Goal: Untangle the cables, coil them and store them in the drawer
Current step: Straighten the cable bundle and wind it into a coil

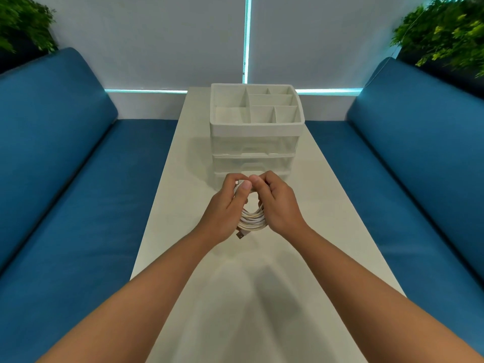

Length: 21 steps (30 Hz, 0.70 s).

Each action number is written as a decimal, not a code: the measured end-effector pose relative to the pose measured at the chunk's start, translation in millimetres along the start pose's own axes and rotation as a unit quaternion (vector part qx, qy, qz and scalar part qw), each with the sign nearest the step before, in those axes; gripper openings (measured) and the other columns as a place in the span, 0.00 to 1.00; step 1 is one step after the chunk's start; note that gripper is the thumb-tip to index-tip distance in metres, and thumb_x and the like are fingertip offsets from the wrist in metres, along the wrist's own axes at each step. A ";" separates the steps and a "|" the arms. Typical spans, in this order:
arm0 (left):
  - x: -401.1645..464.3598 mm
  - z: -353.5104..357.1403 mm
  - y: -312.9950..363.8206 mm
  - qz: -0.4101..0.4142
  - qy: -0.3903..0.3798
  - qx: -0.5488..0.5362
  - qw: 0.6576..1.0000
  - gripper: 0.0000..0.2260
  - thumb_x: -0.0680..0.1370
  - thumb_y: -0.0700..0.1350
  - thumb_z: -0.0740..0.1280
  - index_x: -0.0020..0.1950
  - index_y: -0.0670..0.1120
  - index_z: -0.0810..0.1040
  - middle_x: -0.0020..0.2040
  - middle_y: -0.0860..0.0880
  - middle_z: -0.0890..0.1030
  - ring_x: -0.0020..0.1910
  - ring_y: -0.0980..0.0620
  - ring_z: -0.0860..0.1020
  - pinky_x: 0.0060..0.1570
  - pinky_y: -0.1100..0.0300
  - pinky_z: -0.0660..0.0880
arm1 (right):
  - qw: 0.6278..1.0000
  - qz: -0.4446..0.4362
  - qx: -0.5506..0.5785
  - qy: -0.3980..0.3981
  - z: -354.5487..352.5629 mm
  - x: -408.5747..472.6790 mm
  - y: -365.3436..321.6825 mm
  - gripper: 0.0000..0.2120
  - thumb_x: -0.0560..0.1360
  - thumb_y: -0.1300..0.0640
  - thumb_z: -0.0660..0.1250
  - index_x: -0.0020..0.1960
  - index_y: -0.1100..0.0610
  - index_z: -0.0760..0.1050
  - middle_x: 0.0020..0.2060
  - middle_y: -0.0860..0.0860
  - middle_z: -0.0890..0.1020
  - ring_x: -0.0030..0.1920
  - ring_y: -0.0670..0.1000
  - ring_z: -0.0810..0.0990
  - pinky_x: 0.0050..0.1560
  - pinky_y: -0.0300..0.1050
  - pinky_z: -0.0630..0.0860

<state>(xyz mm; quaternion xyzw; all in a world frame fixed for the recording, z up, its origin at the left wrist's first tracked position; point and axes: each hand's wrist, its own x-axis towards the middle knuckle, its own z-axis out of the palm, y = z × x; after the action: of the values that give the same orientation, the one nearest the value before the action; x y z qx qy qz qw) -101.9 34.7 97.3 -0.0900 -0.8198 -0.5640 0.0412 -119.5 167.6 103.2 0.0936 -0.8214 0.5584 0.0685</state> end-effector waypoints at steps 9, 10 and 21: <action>6.9 -7.5 -6.9 -0.096 -0.016 -0.136 0.986 0.11 0.83 0.55 0.57 0.57 0.53 0.75 0.52 0.53 0.81 0.56 0.52 0.80 0.58 0.53 0.76 | 0.969 0.148 0.119 -0.155 -11.0 6.0 -0.7 0.18 0.78 0.45 0.64 0.55 0.60 0.75 0.34 0.50 0.79 0.32 0.46 0.77 0.34 0.39 0.73; 6.9 -8.0 -6.3 -0.100 -0.018 -0.138 0.985 0.11 0.83 0.55 0.56 0.58 0.52 0.75 0.52 0.51 0.81 0.55 0.52 0.80 0.56 0.53 0.76 | 0.966 0.155 0.140 -0.155 -10.4 6.1 -0.2 0.17 0.78 0.48 0.65 0.56 0.61 0.74 0.33 0.50 0.79 0.33 0.47 0.78 0.35 0.40 0.73; -2.2 -13.9 0.7 -0.140 -0.062 -0.247 0.957 0.18 0.82 0.61 0.48 0.67 0.63 0.71 0.54 0.56 0.83 0.50 0.52 0.84 0.47 0.43 0.82 | 0.984 0.099 0.122 -0.088 -11.3 1.9 -5.0 0.10 0.80 0.53 0.63 0.57 0.58 0.74 0.40 0.46 0.82 0.37 0.44 0.80 0.36 0.35 0.77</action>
<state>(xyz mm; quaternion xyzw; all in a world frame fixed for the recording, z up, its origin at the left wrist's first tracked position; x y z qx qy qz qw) -100.1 21.7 102.6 -0.0166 -0.6607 -0.7420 -0.1124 -120.1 176.1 112.2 0.0678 -0.7554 0.6478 -0.0719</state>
